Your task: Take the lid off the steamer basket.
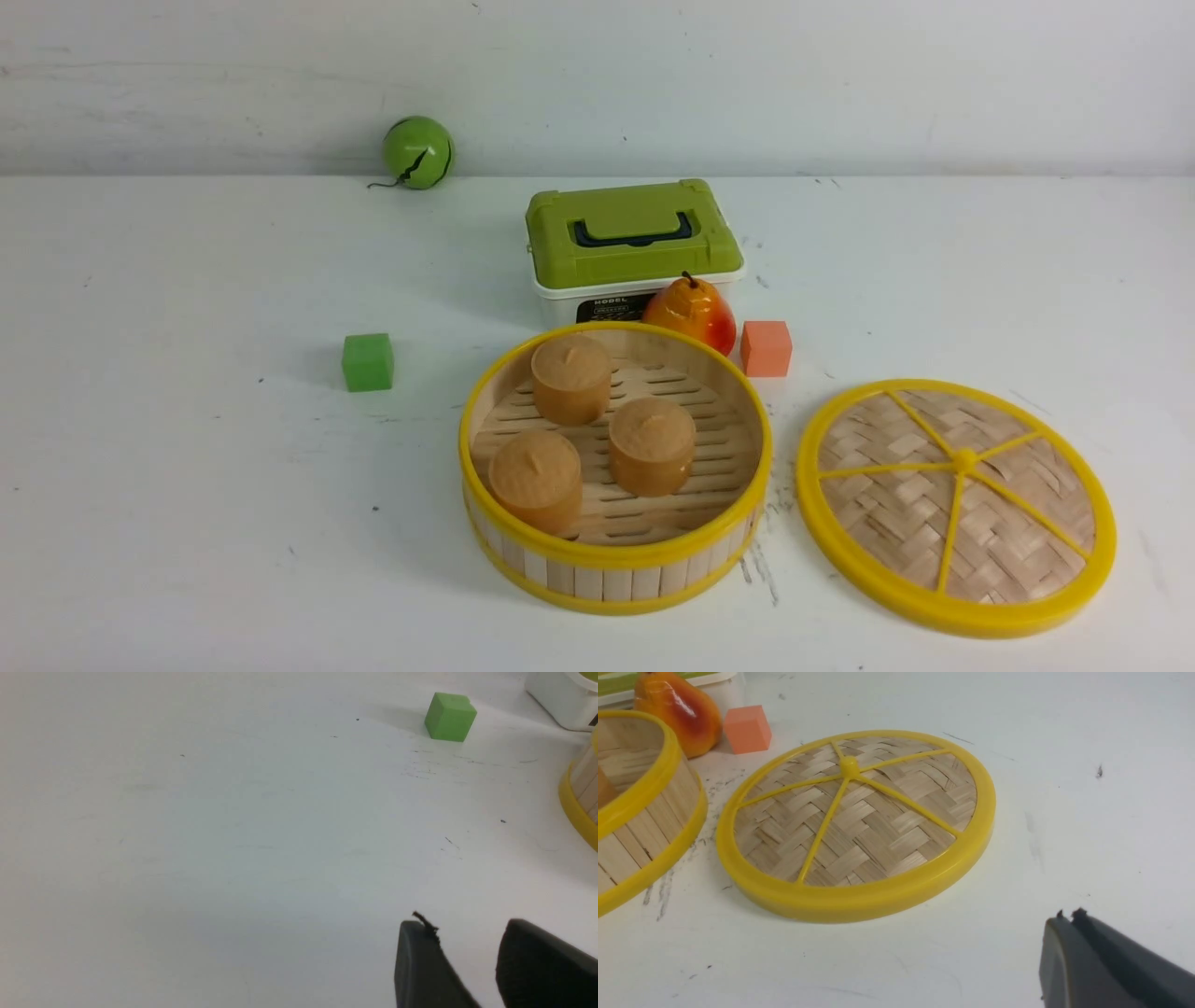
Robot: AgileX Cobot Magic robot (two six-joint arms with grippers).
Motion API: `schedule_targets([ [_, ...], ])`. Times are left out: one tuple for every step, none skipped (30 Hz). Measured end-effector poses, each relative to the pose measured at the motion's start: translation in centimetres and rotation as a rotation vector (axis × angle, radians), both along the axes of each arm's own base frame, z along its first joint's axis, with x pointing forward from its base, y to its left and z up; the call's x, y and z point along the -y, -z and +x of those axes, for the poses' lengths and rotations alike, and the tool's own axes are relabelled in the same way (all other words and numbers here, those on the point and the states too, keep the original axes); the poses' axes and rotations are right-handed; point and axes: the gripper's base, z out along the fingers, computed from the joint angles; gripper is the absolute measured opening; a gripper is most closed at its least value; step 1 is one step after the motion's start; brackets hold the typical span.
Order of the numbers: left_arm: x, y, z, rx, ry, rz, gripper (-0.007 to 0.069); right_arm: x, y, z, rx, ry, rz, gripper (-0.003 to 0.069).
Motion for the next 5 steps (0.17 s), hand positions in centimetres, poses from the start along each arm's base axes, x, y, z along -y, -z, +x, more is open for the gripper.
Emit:
schedule_targets([
  [0.00,0.00,0.00,0.000,0.000,0.000,0.0239,0.00,0.00,0.00,0.000,0.000,0.000,0.0006],
  [0.00,0.00,0.00,0.000,0.000,0.000,0.0239,0.00,0.00,0.00,0.000,0.000,0.000,0.0009],
  [0.00,0.00,0.00,0.000,0.000,0.000,0.0239,0.00,0.00,0.00,0.000,0.000,0.000,0.0010],
  [0.00,0.00,0.00,0.000,0.000,0.000,0.0239,0.00,0.00,0.00,0.000,0.000,0.001,0.0011],
  [0.00,0.00,0.00,0.000,0.000,0.000,0.0239,0.00,0.00,0.00,0.000,0.000,0.001,0.0011],
])
